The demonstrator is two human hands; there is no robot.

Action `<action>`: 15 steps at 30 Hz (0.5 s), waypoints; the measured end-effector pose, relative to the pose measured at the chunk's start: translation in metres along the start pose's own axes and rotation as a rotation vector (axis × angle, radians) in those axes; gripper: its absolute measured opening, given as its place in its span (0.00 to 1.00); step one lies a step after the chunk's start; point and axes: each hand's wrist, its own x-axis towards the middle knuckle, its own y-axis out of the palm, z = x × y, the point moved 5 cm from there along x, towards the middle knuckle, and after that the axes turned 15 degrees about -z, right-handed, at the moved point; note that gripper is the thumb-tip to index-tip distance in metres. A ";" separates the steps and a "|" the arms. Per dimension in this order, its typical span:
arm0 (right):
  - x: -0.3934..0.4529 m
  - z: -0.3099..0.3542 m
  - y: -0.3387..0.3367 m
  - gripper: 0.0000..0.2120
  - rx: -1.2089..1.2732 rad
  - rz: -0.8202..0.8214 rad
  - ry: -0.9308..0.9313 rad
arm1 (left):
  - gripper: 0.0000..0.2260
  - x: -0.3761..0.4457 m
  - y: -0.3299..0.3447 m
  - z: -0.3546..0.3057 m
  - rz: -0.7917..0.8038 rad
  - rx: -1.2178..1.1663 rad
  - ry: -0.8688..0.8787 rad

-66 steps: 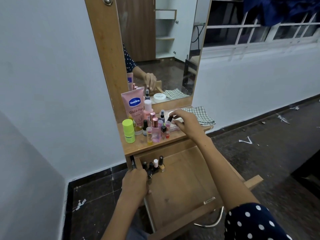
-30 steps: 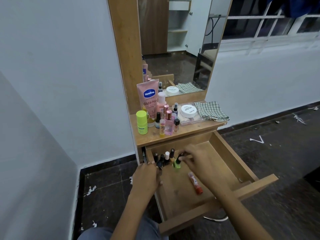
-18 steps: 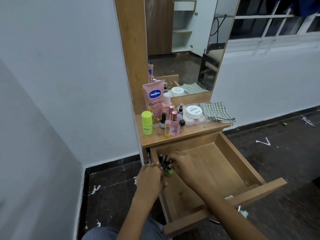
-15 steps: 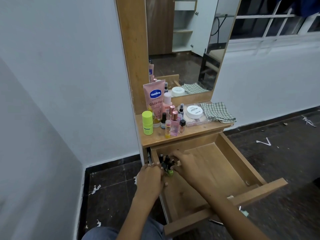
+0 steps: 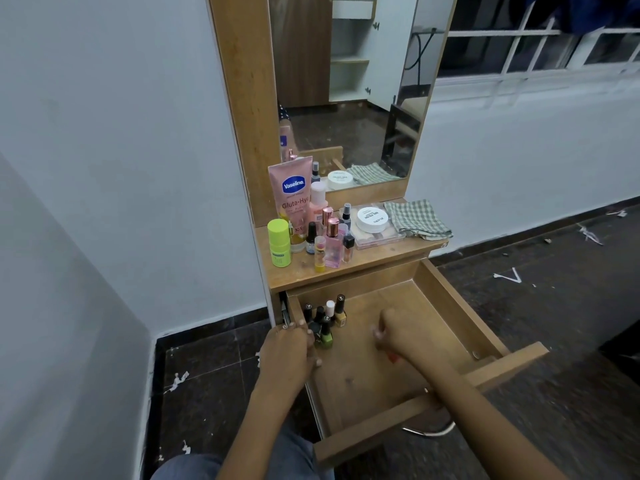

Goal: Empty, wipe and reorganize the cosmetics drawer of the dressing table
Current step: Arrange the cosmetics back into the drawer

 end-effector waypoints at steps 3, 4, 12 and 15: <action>0.021 0.006 -0.024 0.18 0.315 -0.270 -0.053 | 0.19 0.001 0.000 0.000 -0.009 -0.004 -0.016; 0.024 0.012 -0.038 0.16 0.380 -0.378 -0.091 | 0.19 0.001 0.000 0.000 -0.016 -0.007 -0.026; 0.044 0.033 -0.071 0.11 0.882 -0.774 -0.024 | 0.20 0.001 0.000 0.001 -0.017 -0.002 -0.042; 0.049 0.039 -0.068 0.14 0.925 -0.794 -0.032 | 0.20 0.002 0.001 0.001 -0.010 0.004 -0.033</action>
